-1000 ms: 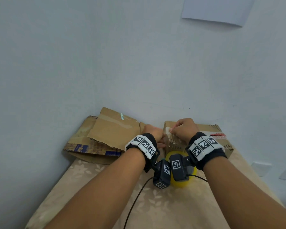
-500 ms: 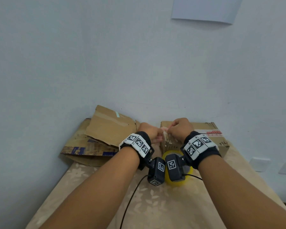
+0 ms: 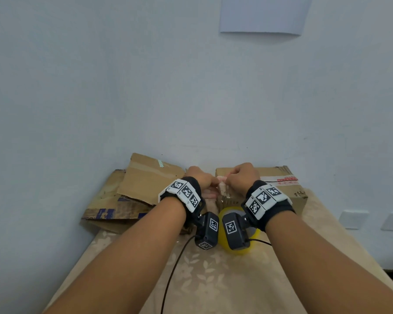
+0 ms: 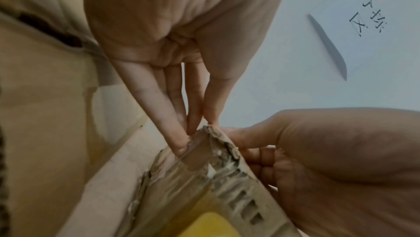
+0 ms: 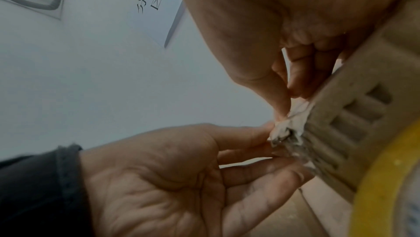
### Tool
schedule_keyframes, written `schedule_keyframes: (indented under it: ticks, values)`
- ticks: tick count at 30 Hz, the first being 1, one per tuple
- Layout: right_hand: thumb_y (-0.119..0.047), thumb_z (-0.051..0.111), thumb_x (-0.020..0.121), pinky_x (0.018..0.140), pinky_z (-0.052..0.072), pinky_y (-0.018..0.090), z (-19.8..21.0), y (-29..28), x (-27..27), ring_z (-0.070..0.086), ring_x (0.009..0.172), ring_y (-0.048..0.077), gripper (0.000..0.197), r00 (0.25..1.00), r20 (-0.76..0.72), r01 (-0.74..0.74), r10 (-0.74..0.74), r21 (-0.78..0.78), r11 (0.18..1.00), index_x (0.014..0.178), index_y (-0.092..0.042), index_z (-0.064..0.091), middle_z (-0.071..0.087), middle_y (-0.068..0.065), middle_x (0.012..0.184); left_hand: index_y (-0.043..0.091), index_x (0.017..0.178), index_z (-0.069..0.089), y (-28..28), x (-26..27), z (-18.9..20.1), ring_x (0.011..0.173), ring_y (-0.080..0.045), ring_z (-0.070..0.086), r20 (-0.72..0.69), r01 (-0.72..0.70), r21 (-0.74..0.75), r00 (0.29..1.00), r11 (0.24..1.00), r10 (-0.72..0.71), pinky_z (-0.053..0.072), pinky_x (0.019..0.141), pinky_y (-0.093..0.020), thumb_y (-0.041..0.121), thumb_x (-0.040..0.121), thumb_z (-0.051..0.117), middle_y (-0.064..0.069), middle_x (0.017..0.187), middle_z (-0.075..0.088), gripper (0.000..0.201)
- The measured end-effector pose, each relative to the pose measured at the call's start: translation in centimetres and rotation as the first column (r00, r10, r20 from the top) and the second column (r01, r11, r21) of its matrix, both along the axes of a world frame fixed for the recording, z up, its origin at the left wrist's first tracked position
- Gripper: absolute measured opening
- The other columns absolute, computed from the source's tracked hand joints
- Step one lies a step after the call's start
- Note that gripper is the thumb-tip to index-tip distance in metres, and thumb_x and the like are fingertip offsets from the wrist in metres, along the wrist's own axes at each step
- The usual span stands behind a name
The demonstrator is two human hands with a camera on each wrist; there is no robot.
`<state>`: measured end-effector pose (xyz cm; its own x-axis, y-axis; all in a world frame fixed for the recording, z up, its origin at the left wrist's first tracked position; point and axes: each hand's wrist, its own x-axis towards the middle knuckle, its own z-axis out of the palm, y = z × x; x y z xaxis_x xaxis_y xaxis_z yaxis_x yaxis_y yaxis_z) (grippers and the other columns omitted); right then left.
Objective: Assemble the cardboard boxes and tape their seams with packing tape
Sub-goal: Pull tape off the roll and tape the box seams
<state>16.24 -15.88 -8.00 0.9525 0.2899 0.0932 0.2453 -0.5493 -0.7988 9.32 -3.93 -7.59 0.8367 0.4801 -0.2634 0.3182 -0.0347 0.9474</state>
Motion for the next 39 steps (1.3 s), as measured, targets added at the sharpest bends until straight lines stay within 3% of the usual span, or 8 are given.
schedule_keyframes:
  ticks: [4, 8, 11, 15, 22, 27, 33, 39]
  values:
    - [-0.005, 0.069, 0.09, 0.065, 0.056, 0.03, 0.6, -0.3, -0.5, 0.068, 0.081, 0.027, 0.011, 1.0, -0.022, -0.001, 0.002, 0.014, 1.0, 0.086, 0.001, 0.077, 0.073, 0.014, 0.086, -0.009, 0.097, 0.066, -0.4, -0.1, 0.1, 0.069, -0.03, 0.075, 0.005, -0.005, 0.019, 1.0, 1.0, 0.005, 0.064, 0.063, -0.037, 0.001, 0.09, 0.072, -0.024, 0.084, 0.074, 0.014]
    - [0.0, 0.067, 0.083, 0.048, 0.039, 0.024, 0.7, -0.6, -1.2, 0.05, 0.055, 0.02, 0.031, 0.999, -0.048, 0.027, -0.024, 0.056, 0.998, 0.054, -0.007, 0.058, 0.052, 0.005, 0.057, -0.006, 0.088, 0.063, -0.7, -0.1, 0.2, 0.075, -0.033, 0.073, -0.002, 0.008, 0.008, 1.0, 1.0, -0.008, 0.064, 0.076, -0.045, 0.001, 0.092, 0.07, -0.023, 0.085, 0.071, 0.011]
    - [-0.006, 0.072, 0.08, 0.054, 0.037, 0.029, 1.0, -0.8, -1.5, 0.045, 0.059, 0.023, 0.033, 0.996, -0.081, 0.036, -0.027, 0.111, 0.993, 0.054, -0.009, 0.053, 0.048, 0.006, 0.057, -0.008, 0.092, 0.064, -0.6, 0.0, 0.2, 0.073, -0.033, 0.073, -0.006, 0.023, 0.011, 1.0, 1.0, -0.023, 0.064, 0.074, -0.045, 0.001, 0.092, 0.071, -0.024, 0.088, 0.072, 0.011]
    - [-0.009, 0.076, 0.076, 0.062, 0.044, 0.035, 1.6, -0.9, -1.7, 0.052, 0.066, 0.027, 0.032, 0.991, -0.13, 0.052, -0.032, 0.153, 0.987, 0.051, -0.009, 0.056, 0.053, 0.008, 0.06, -0.01, 0.096, 0.065, -0.4, -0.1, 0.7, 0.067, -0.031, 0.074, -0.028, 0.021, 0.012, 0.999, 1.0, -0.021, 0.063, 0.055, -0.037, -0.002, 0.09, 0.073, -0.026, 0.086, 0.073, 0.013]
    - [-0.009, 0.077, 0.077, 0.064, 0.047, 0.035, 1.5, -0.8, -1.5, 0.058, 0.073, 0.029, 0.019, 0.986, -0.166, 0.063, -0.033, 0.179, 0.982, 0.065, -0.002, 0.065, 0.062, 0.01, 0.07, -0.01, 0.088, 0.065, -0.2, 0.0, 1.1, 0.056, -0.029, 0.073, -0.043, -0.002, 0.036, 0.999, 0.999, 0.004, 0.062, 0.05, -0.034, -0.004, 0.085, 0.077, -0.022, 0.068, 0.072, 0.014]
    - [-0.011, 0.077, 0.068, 0.086, 0.06, 0.055, 1.3, -1.1, -0.5, 0.073, 0.09, 0.039, 0.011, 0.973, -0.232, 0.068, 0.005, 0.304, 0.95, 0.071, 0.0, 0.075, 0.076, 0.017, 0.081, -0.011, 0.104, 0.066, -0.4, -0.3, 1.5, 0.054, -0.026, 0.073, -0.069, 0.022, 0.038, 0.997, 0.999, -0.02, 0.058, 0.045, -0.03, 0.004, 0.089, 0.075, -0.023, 0.074, 0.074, 0.023]
    - [-0.003, 0.059, 0.097, 0.095, 0.056, 0.031, 2.4, -4.3, -1.2, 0.074, 0.097, 0.021, 0.024, 0.99, -0.136, 0.068, 0.02, 0.607, 0.792, 0.085, -0.016, 0.075, 0.077, 0.005, 0.09, -0.003, 0.102, 0.064, 0.3, -0.1, 2.1, 0.081, -0.028, 0.068, 0.015, -0.083, 0.086, 0.997, 0.993, 0.082, 0.061, 0.068, -0.04, 0.02, 0.096, 0.067, -0.019, 0.098, 0.069, 0.023]
    - [0.007, 0.052, 0.096, 0.083, 0.054, 0.022, 3.1, -7.5, -1.3, 0.074, 0.092, 0.014, 0.031, 0.979, -0.204, 0.142, 0.024, 0.757, 0.638, 0.095, -0.013, 0.076, 0.078, 0.007, 0.094, -0.003, 0.113, 0.065, -0.1, -1.5, 4.5, 0.078, -0.022, 0.064, 0.066, -0.114, 0.116, 0.992, 0.987, 0.107, 0.058, 0.062, -0.033, 0.013, 0.094, 0.068, -0.014, 0.093, 0.067, 0.025]
